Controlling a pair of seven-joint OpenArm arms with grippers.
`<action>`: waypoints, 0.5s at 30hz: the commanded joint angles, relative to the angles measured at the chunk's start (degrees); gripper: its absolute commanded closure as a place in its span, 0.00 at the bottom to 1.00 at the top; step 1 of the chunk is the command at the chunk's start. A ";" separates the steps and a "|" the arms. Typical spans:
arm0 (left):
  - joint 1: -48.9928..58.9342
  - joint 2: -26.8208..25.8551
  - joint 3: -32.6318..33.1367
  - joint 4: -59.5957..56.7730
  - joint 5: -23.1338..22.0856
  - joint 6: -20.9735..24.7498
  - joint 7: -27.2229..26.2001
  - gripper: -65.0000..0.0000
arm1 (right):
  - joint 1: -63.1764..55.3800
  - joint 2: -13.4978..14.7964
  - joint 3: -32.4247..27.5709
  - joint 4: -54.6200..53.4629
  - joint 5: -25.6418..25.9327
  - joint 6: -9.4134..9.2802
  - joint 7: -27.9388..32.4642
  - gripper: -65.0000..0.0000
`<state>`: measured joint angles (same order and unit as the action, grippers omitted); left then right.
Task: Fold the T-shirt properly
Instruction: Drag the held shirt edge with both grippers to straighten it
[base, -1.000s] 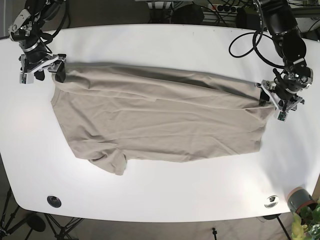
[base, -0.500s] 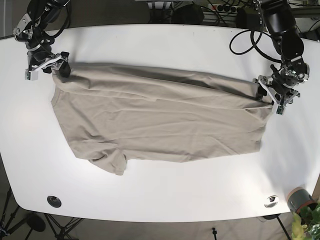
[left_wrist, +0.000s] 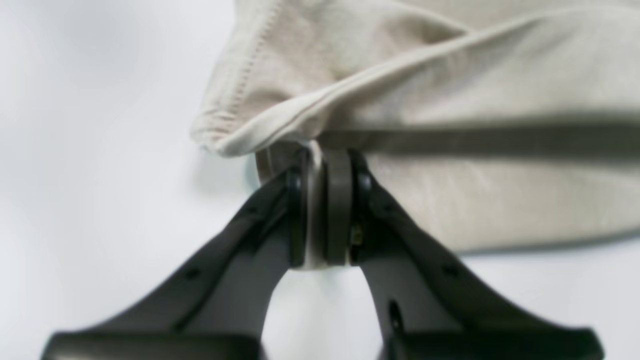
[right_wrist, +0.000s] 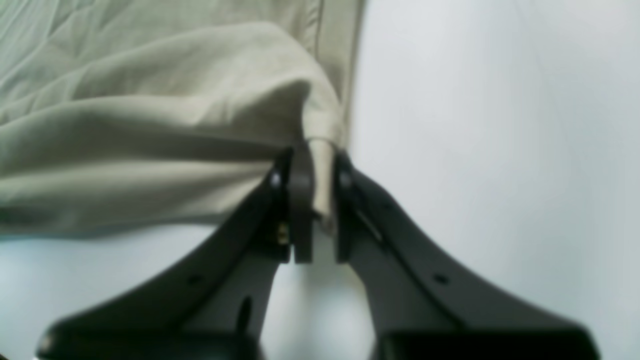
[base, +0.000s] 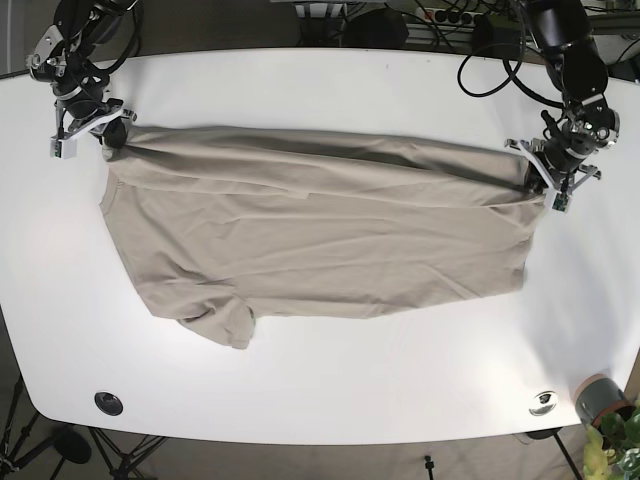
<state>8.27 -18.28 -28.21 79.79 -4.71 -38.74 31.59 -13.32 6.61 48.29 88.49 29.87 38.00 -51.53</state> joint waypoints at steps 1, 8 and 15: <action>2.06 -1.01 -2.61 2.63 -0.08 0.10 -0.43 0.94 | -0.52 1.70 0.28 2.37 0.68 1.34 0.85 0.92; 8.12 -1.01 -6.74 3.42 -0.17 0.02 -0.43 0.94 | -4.22 1.61 0.37 6.06 0.59 2.00 0.41 0.92; 13.40 -0.93 -12.28 3.42 -0.26 -1.26 -0.43 0.94 | -7.38 1.78 0.37 6.24 0.59 2.00 -2.41 0.92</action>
<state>20.75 -18.24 -39.33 82.70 -6.92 -40.62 29.67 -20.05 7.29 48.27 93.62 30.06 40.10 -54.96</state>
